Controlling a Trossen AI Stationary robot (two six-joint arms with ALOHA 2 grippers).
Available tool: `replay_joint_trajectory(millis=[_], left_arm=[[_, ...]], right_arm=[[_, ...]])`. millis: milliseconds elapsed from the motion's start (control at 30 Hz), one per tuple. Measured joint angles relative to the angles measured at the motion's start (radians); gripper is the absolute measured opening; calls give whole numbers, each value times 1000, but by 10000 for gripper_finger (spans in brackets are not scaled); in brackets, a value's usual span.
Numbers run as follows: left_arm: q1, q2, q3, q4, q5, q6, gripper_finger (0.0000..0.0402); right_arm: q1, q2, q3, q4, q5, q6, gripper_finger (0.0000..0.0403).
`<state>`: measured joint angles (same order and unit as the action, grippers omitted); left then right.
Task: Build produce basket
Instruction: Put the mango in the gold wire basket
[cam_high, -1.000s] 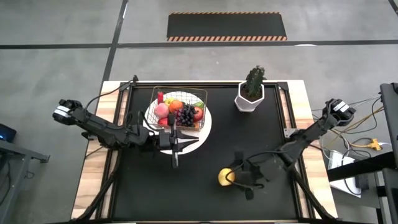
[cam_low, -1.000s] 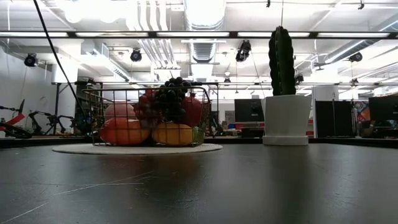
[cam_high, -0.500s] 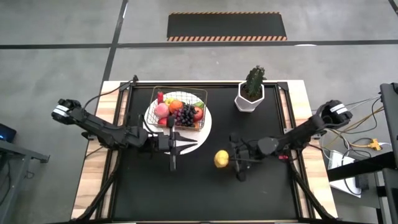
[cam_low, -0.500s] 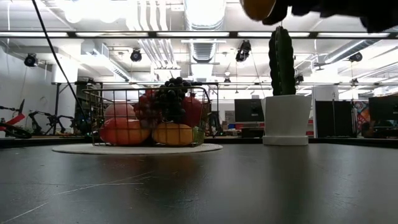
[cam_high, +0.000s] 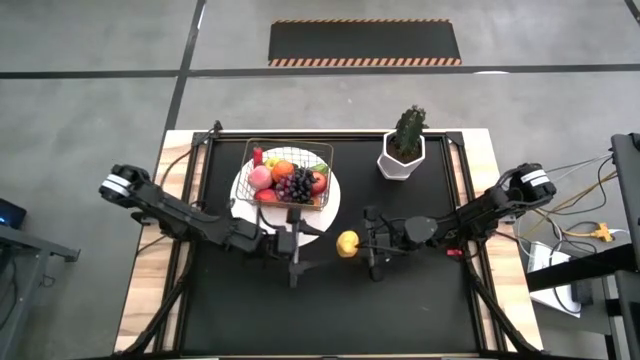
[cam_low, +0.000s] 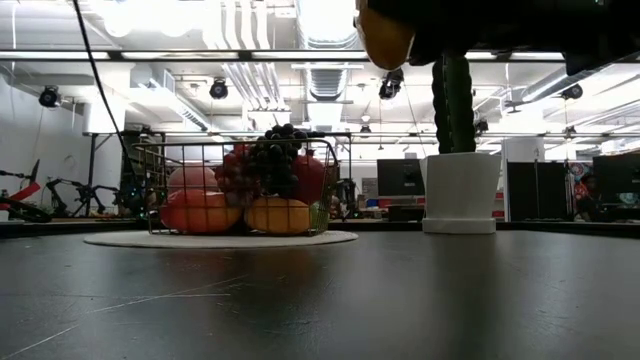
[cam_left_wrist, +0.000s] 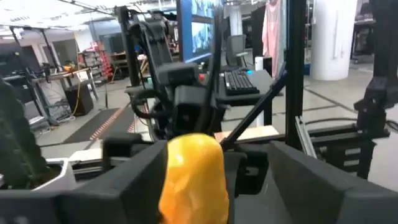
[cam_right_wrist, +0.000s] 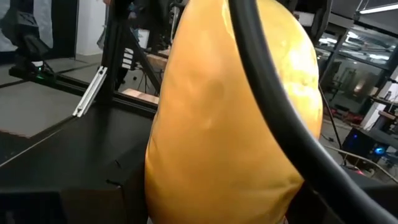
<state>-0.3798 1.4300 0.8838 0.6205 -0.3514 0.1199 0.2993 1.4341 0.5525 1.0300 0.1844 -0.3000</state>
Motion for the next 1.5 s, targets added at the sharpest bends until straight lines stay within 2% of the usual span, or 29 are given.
replay_joint_trajectory(millis=[133, 233, 567, 767, 1333, 1500], left_arm=[[1, 66, 6, 68, -39, 17, 295], [6, 114, 6, 135, -72, 18, 308], [47, 277, 14, 339, -101, 19, 311], [53, 315, 15, 397, -102, 18, 311], [53, 312, 16, 392, -101, 18, 257], [53, 312, 15, 392, -100, 18, 223]], right_arm=[[-1, 1, 0, -1, 3, -7, 251], [-1, 1, 0, -9, 10, -7, 251], [-1, 1, 1, -45, 27, -14, 251], [-1, 1, 1, -48, 27, -14, 251], [-4, 0, 1, -52, 28, -14, 252], [-5, 0, 1, -56, 29, -8, 277]])
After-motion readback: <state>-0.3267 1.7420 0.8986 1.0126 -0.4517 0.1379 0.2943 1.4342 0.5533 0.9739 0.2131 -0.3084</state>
